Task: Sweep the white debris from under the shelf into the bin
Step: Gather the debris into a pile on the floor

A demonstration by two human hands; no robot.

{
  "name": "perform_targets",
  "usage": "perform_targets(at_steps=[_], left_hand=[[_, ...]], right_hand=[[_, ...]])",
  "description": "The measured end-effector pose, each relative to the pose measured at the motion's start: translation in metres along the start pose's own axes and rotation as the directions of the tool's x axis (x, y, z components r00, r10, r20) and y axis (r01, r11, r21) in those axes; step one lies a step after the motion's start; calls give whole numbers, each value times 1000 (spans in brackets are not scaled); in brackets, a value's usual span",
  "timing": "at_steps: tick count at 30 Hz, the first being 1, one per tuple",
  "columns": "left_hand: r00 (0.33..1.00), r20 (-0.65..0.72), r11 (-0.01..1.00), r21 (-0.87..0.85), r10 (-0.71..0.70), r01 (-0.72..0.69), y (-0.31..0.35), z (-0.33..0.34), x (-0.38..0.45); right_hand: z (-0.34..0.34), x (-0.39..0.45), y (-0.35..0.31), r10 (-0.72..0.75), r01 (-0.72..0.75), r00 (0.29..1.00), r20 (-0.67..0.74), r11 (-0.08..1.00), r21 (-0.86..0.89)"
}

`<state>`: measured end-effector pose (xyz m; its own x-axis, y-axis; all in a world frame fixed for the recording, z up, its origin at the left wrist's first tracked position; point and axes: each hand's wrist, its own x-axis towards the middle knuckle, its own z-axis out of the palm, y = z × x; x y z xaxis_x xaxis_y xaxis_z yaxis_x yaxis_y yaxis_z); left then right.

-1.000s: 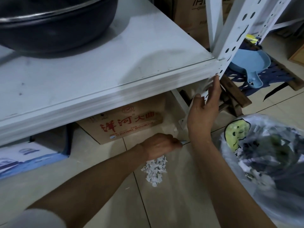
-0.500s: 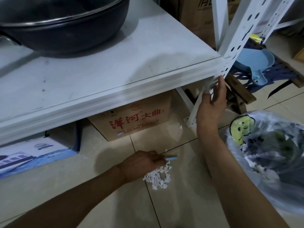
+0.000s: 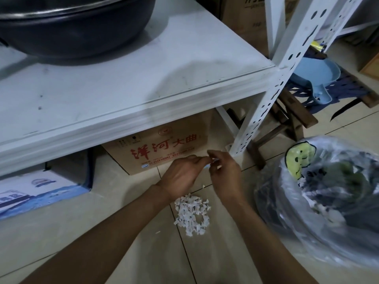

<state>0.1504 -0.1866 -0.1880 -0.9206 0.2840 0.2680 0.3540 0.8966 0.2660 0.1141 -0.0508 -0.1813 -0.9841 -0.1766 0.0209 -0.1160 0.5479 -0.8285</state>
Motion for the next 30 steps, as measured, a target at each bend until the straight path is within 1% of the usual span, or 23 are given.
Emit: perform_targets(at_steps=[3, 5, 9, 11, 13, 17, 20, 22, 25, 27, 30], left_hand=[[999, 36, 999, -17, -26, 27, -6, 3, -10], [997, 58, 996, -74, -41, 45, -6, 3, -16], [994, 16, 990, -90, -109, 110, -1, 2, -18], [988, -22, 984, -94, -156, 153, 1, 2, -16], [974, -56, 970, -120, -220, 212, 5, 3, -14], [948, -144, 941, -229, -285, 249, 15, 2, -17], [917, -156, 888, -354, -366, 294, 18, 4, -30], [902, -138, 868, -364, -409, 338, 18, 10, -47], [874, -64, 838, -327, -482, 438, 17, 24, -79], [853, -19, 816, -303, -521, 492, 18, 34, -101], [825, 40, 777, -311, -564, 547, 24, 47, -128]], right_hand=[[7, -7, 5, -64, 72, 985, 159, 996, -45], [13, -10, 5, -78, 95, 977, 199, 992, -78], [23, -15, 3, -143, 184, 974, 173, 952, -246], [25, -14, 2, -178, 206, 976, 124, 940, -272], [25, -12, 3, -179, 195, 981, 80, 940, -279], [16, -8, 7, -190, 206, 979, 78, 914, -351], [5, 1, 11, -171, 164, 985, 12, 922, -352], [-1, 13, 13, -125, 95, 990, -67, 935, -341], [-8, 33, 16, -74, 13, 987, -145, 924, -383], [-7, 44, 17, -44, -26, 987, -152, 903, -428], [7, 55, 25, -1, -51, 995, -98, 848, -527]])
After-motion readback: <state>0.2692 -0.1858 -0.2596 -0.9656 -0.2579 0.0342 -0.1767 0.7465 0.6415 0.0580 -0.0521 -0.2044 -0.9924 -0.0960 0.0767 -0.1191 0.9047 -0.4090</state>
